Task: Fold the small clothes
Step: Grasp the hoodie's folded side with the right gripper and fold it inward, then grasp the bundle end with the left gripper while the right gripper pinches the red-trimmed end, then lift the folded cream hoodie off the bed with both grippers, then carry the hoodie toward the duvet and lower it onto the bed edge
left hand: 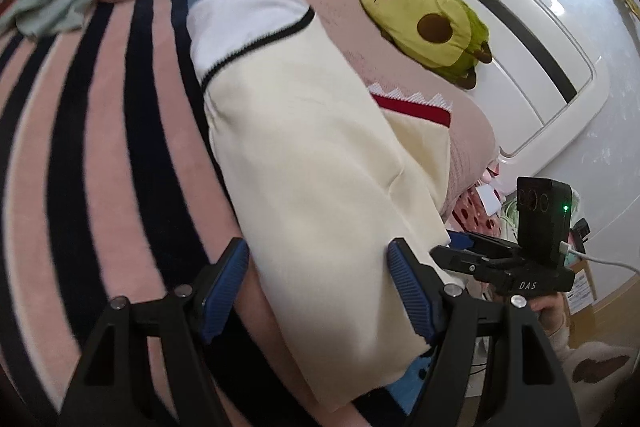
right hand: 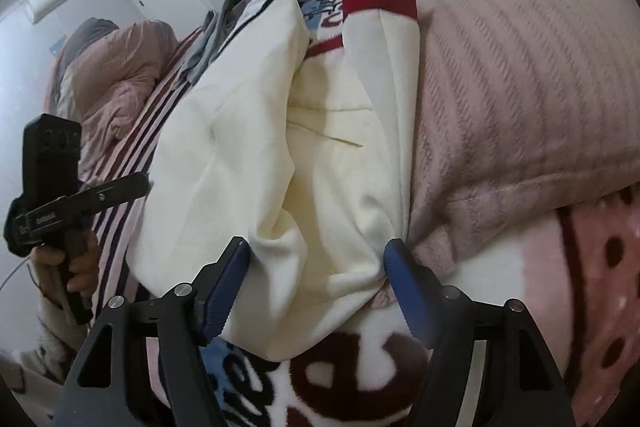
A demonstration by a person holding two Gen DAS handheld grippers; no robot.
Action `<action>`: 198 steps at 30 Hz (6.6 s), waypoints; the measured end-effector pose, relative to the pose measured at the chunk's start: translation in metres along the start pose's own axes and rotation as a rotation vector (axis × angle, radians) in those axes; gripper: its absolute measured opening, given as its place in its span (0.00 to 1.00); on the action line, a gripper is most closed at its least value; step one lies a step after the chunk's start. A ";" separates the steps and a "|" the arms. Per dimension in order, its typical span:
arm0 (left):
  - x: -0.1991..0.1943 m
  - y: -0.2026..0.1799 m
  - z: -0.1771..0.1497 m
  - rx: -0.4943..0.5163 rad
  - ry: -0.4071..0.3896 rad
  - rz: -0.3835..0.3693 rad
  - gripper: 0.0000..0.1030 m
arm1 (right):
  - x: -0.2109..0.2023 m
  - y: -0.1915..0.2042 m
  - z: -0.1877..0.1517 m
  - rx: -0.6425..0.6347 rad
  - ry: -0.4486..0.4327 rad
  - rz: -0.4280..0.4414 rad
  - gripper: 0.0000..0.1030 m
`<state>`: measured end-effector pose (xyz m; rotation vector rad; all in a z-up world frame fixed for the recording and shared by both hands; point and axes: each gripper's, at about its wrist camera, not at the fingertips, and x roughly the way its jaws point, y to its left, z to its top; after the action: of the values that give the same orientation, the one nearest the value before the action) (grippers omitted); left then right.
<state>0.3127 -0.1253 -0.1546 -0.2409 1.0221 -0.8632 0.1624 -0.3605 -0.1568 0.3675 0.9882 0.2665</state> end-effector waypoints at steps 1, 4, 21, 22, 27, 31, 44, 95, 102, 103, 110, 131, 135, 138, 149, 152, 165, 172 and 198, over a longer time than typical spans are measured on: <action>0.005 0.000 0.000 -0.007 0.009 -0.011 0.66 | 0.003 -0.001 0.001 0.002 0.000 0.010 0.68; 0.019 0.001 -0.001 -0.033 0.029 -0.021 0.66 | 0.009 -0.003 0.004 0.026 -0.007 0.061 0.68; -0.017 -0.028 -0.040 0.008 -0.007 0.049 0.26 | 0.020 0.026 -0.024 0.044 0.015 0.249 0.13; -0.024 -0.028 -0.046 0.006 -0.006 0.052 0.26 | 0.019 0.030 -0.028 0.043 0.026 0.268 0.13; -0.063 -0.036 -0.092 -0.001 0.024 0.078 0.26 | 0.014 0.053 -0.064 0.040 0.119 0.395 0.13; -0.084 -0.034 -0.123 -0.020 0.049 0.084 0.30 | 0.012 0.065 -0.094 0.055 0.173 0.466 0.18; -0.127 -0.008 -0.093 -0.053 -0.057 0.123 0.61 | -0.029 0.030 -0.074 0.105 0.090 0.318 0.73; -0.081 -0.007 -0.056 -0.007 -0.024 0.032 0.33 | 0.051 0.092 -0.009 0.026 0.244 0.510 0.17; -0.133 -0.034 -0.055 0.086 -0.109 0.114 0.30 | 0.019 0.128 0.002 -0.036 0.178 0.510 0.17; -0.143 -0.037 -0.056 0.097 -0.125 0.131 0.30 | 0.015 0.135 0.004 -0.048 0.171 0.510 0.17; -0.207 -0.046 -0.071 0.127 -0.225 0.202 0.29 | -0.007 0.178 0.001 -0.134 0.137 0.529 0.17; -0.439 -0.033 -0.120 0.147 -0.512 0.557 0.28 | -0.015 0.395 0.021 -0.438 0.074 0.686 0.16; -0.480 -0.010 -0.120 0.112 -0.552 0.611 0.27 | 0.003 0.439 0.031 -0.472 0.091 0.739 0.16; -0.508 0.014 -0.119 0.085 -0.571 0.653 0.27 | 0.020 0.470 0.044 -0.508 0.103 0.767 0.16; -0.561 0.136 -0.112 -0.069 -0.542 0.694 0.28 | 0.123 0.533 0.064 -0.531 0.272 0.819 0.16; -0.578 0.153 -0.117 -0.106 -0.574 0.640 0.27 | 0.127 0.533 0.062 -0.519 0.300 0.855 0.16; -0.599 0.115 -0.128 -0.065 -0.573 0.696 0.27 | 0.090 0.547 0.030 -0.604 0.292 0.886 0.16; -0.579 0.155 -0.125 -0.119 -0.517 0.717 0.28 | 0.119 0.549 0.039 -0.581 0.321 0.822 0.18; -0.580 0.165 -0.124 -0.134 -0.540 0.778 0.62 | 0.105 0.520 0.063 -0.615 0.315 0.677 0.61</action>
<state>0.1601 0.4297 0.0639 -0.1542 0.5784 -0.0079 0.2433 0.1393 0.0125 0.0794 1.0065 1.2410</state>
